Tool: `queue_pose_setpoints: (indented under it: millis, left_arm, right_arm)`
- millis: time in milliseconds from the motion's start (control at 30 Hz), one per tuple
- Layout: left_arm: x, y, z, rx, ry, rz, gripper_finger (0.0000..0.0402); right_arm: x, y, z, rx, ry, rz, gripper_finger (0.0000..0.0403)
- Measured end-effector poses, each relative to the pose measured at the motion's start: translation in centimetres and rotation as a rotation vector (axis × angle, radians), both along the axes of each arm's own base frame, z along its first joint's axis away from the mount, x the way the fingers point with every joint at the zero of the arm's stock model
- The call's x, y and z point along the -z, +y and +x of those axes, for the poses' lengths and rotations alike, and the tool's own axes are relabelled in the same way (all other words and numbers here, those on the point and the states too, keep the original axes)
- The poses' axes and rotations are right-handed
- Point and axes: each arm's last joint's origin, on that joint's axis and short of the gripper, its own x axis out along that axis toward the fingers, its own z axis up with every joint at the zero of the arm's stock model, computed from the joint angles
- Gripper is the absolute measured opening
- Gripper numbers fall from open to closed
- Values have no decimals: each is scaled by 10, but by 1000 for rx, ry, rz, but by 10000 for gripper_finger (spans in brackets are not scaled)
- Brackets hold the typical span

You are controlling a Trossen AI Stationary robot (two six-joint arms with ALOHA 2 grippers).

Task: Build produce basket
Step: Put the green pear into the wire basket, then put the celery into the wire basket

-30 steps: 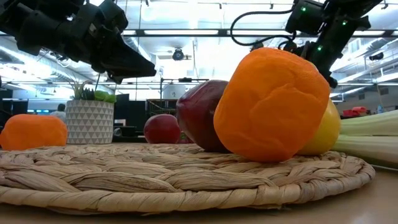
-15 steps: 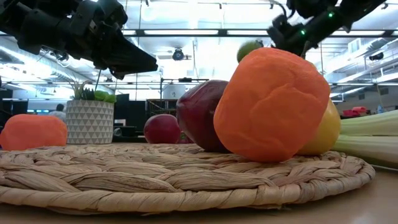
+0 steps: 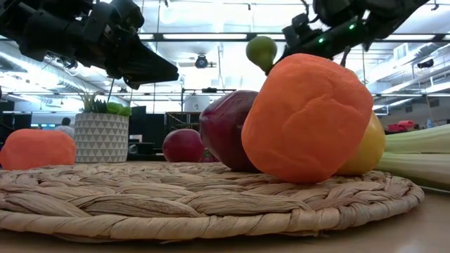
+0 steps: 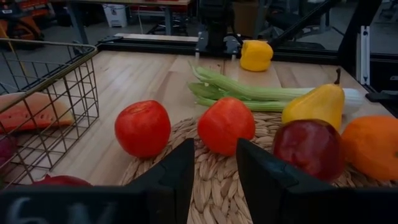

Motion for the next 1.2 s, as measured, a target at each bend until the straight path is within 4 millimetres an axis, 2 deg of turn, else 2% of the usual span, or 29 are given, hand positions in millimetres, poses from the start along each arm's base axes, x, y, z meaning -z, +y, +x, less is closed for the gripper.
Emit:
queue_pose_setpoints:
  millis: [200,533,767,967,1200]
  left_arm:
    - [0,0,0,-7,-1,1,126]
    - [1,0,0,-8,5,-3,125]
    - [1,-3,-1,7,7,-3,126]
    - [1,-3,-1,7,14,-2,125]
    - [2,-3,-1,8,24,0,125]
  right_arm:
    - [12,-18,18,-14,22,-1,12]
    - [0,-36,40,-22,200,26,12]
    - [0,-46,49,-19,338,75,19]
    - [2,-46,51,-22,359,66,68]
    - [3,-45,50,-35,385,52,155]
